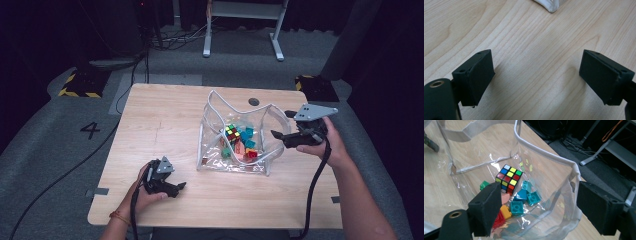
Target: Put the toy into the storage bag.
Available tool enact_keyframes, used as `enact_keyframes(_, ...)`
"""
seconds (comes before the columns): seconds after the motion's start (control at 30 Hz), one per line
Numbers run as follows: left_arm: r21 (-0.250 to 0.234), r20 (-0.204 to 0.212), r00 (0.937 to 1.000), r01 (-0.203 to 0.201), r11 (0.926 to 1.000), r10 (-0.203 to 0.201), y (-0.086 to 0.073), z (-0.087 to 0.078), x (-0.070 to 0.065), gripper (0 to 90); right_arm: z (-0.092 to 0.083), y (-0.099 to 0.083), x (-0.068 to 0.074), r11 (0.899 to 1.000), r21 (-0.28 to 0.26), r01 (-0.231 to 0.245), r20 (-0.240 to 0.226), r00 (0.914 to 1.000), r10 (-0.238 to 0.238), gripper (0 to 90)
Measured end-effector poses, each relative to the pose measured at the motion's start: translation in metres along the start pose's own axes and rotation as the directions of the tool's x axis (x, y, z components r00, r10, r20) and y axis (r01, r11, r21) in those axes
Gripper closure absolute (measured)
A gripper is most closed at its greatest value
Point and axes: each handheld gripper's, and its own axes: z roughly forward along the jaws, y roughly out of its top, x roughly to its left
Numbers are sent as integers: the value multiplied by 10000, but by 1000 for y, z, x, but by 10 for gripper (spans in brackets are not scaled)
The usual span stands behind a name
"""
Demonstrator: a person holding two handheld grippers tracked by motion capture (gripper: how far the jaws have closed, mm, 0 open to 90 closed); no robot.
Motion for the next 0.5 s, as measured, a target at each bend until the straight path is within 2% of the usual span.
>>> enact_keyframes(0.17, -9, 5, 10000, -4, 10000, 4, 0, 0, 0, 125, -9, -7, 3, 9996, -143, -252, 36, 9997, 252, 205)
enact_keyframes(0.23, -4, -1, 10000, -4, 10000, 4, 0, 0, 0, 125, -12, -11, 4, 9997, -210, -124, 51, 9999, 125, 204)
enact_keyframes(0.5, -5, -1, 10000, -3, 10000, 3, 0, 0, 0, 125, -26, -26, 11, 9979, -565, -307, 140, 9994, 315, 215)
